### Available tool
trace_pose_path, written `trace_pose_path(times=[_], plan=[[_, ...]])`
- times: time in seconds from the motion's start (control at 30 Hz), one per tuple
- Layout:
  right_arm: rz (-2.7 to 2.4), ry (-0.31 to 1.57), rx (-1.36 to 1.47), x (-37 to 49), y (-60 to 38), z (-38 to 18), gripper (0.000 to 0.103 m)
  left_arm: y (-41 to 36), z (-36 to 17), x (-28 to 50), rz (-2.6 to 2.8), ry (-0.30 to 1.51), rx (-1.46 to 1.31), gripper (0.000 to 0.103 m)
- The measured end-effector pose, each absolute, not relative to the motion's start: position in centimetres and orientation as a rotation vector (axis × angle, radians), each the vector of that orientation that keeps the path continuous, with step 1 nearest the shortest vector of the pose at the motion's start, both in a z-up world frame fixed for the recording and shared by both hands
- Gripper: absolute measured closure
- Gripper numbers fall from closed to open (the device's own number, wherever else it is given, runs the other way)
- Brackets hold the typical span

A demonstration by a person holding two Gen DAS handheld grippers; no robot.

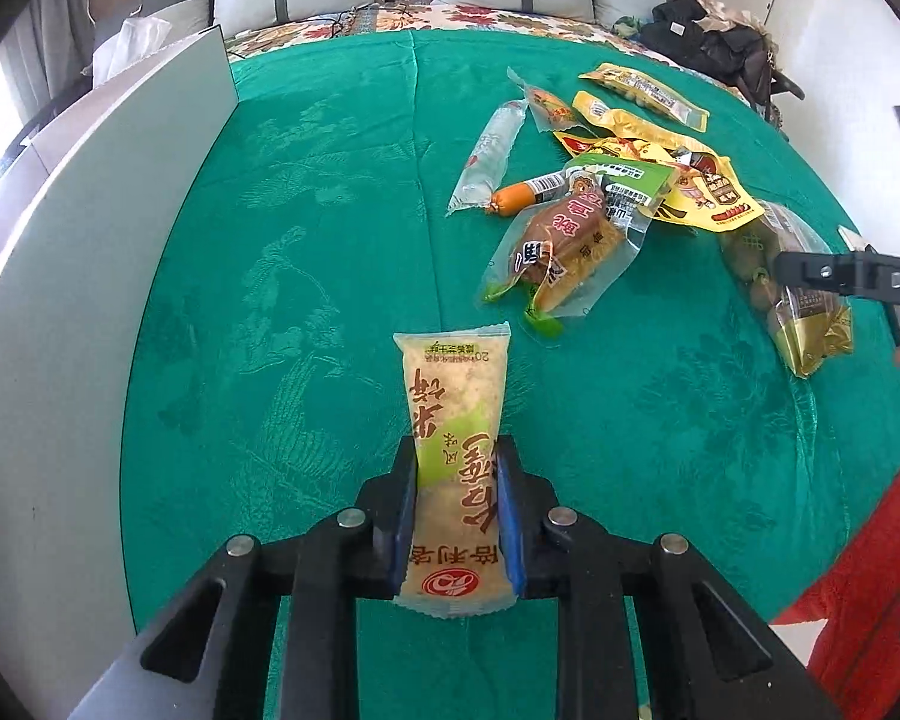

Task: Organize snacks
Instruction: 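Carry both snacks into the white box and open both tools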

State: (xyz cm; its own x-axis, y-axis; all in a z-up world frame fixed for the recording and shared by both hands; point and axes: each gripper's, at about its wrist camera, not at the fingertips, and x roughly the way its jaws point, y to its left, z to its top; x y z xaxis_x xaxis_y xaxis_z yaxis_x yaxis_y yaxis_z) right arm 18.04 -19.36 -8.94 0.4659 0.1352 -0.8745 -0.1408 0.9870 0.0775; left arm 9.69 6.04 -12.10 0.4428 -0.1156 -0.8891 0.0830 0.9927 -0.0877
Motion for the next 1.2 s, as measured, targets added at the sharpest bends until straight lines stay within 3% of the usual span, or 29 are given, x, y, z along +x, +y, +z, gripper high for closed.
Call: trace_pose_path(times=[0.07, 0.13, 0.17, 0.47, 0.77, 0.83, 0.9, 0.93, 1.2], plan=[[0.161, 1.117, -0.078, 19.0, -18.4, -10.3, 0.013, 6.8, -11.0, 8.7, -0.138, 1.090, -0.068, 0.080], [0.164, 1.080, -0.055, 18.4, -19.6, -9.8, 0.039, 7.7, -9.6, 7.5, -0.153, 1.061, -0.103, 0.080], [0.154, 1.071, -0.036, 17.9, -20.4, -9.3, 0.042, 8.3, -9.0, 6.8, -0.159, 1.046, -0.125, 0.080], [0.331, 0.950, 0.241, 12.1, -23.5, -1.2, 0.044, 13.7, -3.0, 3.7, -0.208, 0.946, -0.349, 0.080], [0.881, 0.934, 0.201, 11.0, 1.5, 6.8, 0.043, 29.5, 1.2, 2.3, 0.144, 0.864, -0.394, 0.080], [0.960, 0.923, 0.177, 10.8, 7.0, 7.5, 0.041, 32.4, 0.3, 1.8, 0.252, 0.889, -0.378, 0.074], [1.021, 0.948, 0.198, 11.2, 10.9, 7.4, 0.030, 34.7, -1.0, 1.2, 0.340, 0.917, -0.384, 0.031], [1.024, 0.964, 0.209, 11.4, 11.9, 7.2, 0.030, 35.5, -1.5, 0.5, 0.377, 0.914, -0.389, 0.025], [0.816, 0.829, 0.034, 11.4, 2.7, 3.7, 0.026, 32.1, -2.2, -0.4, 0.348, 0.839, -0.360, 0.024]])
